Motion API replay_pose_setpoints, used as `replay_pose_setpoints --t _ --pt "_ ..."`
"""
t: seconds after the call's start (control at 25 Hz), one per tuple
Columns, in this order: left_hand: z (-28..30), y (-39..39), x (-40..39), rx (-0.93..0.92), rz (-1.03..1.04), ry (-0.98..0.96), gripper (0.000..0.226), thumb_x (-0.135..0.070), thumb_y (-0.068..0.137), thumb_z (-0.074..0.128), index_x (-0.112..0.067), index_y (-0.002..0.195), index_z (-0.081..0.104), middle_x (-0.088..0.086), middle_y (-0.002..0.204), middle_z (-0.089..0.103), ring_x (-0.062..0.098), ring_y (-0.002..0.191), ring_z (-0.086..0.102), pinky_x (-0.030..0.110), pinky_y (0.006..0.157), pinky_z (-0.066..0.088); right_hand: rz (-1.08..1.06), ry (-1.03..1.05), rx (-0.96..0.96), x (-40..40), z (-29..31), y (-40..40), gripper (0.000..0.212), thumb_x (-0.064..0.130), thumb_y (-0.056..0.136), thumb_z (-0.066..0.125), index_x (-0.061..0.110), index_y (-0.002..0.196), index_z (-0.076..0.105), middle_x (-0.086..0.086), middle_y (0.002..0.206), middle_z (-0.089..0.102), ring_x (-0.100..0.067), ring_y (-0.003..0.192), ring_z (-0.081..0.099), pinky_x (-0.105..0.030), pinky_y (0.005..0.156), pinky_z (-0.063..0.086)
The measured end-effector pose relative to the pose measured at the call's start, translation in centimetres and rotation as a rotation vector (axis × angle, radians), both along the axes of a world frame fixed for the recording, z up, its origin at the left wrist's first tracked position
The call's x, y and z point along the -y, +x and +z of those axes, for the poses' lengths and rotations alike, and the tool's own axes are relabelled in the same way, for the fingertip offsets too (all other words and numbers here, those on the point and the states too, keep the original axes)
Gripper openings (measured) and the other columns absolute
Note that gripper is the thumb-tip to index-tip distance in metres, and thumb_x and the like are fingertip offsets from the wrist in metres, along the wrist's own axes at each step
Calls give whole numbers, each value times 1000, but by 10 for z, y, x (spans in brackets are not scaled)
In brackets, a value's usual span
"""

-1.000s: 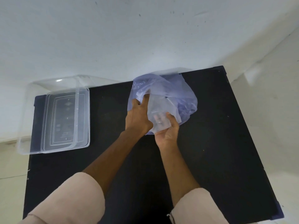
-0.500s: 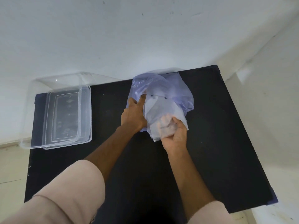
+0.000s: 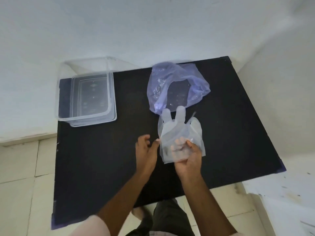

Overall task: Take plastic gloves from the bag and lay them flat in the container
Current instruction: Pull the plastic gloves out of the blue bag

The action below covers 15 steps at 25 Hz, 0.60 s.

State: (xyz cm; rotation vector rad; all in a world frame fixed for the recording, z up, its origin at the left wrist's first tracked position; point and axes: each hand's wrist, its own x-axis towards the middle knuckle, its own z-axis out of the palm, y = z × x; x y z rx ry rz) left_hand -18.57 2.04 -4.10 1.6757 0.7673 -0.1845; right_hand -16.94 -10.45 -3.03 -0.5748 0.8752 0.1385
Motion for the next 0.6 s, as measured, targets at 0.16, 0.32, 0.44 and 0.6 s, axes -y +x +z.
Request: replay_pose_setpoints --t 0.16,0.32,0.44,0.6 --pt "-21 -61 -11 -412 90 -586 41 -44 77 68 -17 108 67 11 108 71 29 99 67 43 79 58 106 -79 -233 -40 -14 -58 45 20 79 67 13 123 57 -18 120 63 -39 107 61 -57 96 47" --pt "-39 -94 -43 -340 139 -364 22 -23 78 73 -11 97 70 15 102 74 26 85 71 35 66 58 163 -137 -213 -66 -24 -91 35 14 77 71 10 111 63 -16 110 68 -37 100 66 -54 88 54" --pt "-44 -100 -78 -342 124 -248 18 -24 79 74 -11 91 70 12 96 74 23 77 71 32 61 56 297 -320 -259 -61 -35 -89 27 6 76 69 2 103 64 -15 98 68 -32 93 66 -42 78 57" --pt "-42 -101 -117 -326 78 -186 23 -32 79 72 -13 92 70 8 95 72 22 86 70 33 59 59 532 -529 -205 -49 -40 -84 29 6 84 63 14 112 56 -9 101 70 -25 93 69 -40 80 55"
